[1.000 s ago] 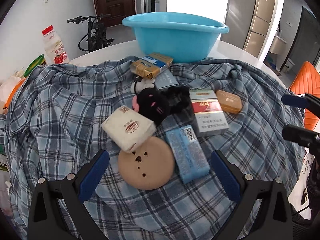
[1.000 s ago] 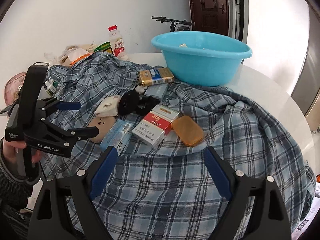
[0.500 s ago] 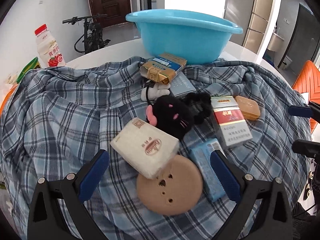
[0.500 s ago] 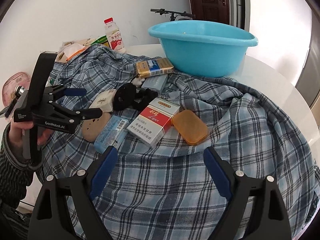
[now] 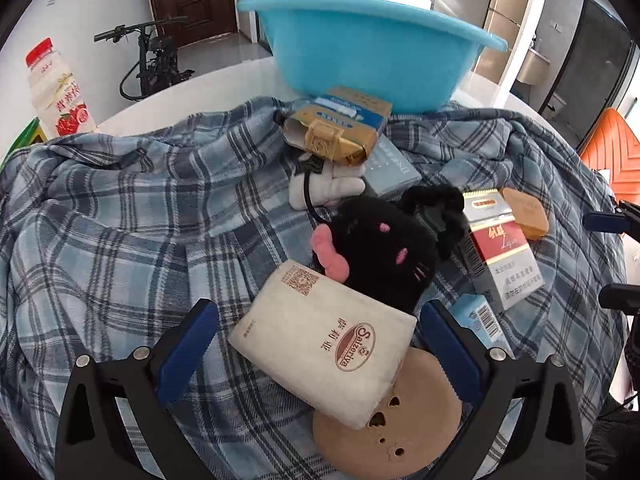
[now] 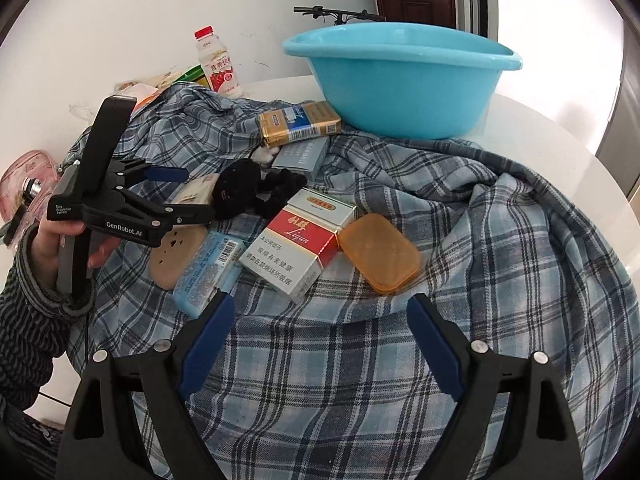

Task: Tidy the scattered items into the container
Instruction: 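Withdraw both grippers from the basin back over the shirt, then grasp the white tissue pack with the left gripper while the right gripper grasps the red-white Liqun cigarette pack, then carry both packs over the basin and open both grippers to drop them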

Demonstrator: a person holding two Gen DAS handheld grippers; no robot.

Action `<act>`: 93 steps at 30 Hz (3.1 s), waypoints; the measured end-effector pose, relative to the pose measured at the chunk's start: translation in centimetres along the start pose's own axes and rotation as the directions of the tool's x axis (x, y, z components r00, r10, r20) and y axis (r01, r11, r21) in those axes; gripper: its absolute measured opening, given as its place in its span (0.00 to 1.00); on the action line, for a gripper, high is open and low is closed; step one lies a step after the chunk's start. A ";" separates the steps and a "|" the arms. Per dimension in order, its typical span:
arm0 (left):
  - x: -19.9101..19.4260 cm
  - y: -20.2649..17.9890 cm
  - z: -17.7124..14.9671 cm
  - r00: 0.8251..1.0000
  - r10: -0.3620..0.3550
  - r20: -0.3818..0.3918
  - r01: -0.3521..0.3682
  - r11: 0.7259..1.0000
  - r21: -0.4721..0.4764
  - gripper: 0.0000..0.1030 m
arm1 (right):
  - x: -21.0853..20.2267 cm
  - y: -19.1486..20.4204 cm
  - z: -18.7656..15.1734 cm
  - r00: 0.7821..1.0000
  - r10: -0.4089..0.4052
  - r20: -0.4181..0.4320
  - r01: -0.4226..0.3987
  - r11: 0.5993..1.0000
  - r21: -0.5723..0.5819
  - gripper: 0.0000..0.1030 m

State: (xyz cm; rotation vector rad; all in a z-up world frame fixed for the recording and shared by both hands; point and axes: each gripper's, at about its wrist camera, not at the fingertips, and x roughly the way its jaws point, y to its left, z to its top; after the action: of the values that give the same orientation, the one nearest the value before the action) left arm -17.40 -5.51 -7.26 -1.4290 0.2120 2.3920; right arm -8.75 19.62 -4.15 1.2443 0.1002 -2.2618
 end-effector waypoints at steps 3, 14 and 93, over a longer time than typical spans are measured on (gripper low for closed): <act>0.8 0.0 -0.3 1.000 0.006 -0.017 -0.005 1.000 0.006 0.99 | 0.4 -0.2 -0.1 1.000 0.007 -0.013 -0.007 1.000 0.009 0.84; -1.4 -1.0 -0.7 0.998 0.050 0.040 -0.050 0.999 0.004 0.84 | 0.4 -0.8 -0.3 1.000 0.007 -0.014 -0.006 1.000 0.030 0.84; -6.6 -8.9 -0.4 0.995 -0.044 0.088 0.042 0.999 0.029 0.84 | -1.5 1.7 1.8 0.999 0.040 -0.005 -0.039 0.949 -0.312 0.90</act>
State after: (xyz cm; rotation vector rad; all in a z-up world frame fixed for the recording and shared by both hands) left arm -10.97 1.27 -1.24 -1.2992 0.1888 2.4018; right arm -8.63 18.28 -1.57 1.0658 0.4132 -2.1114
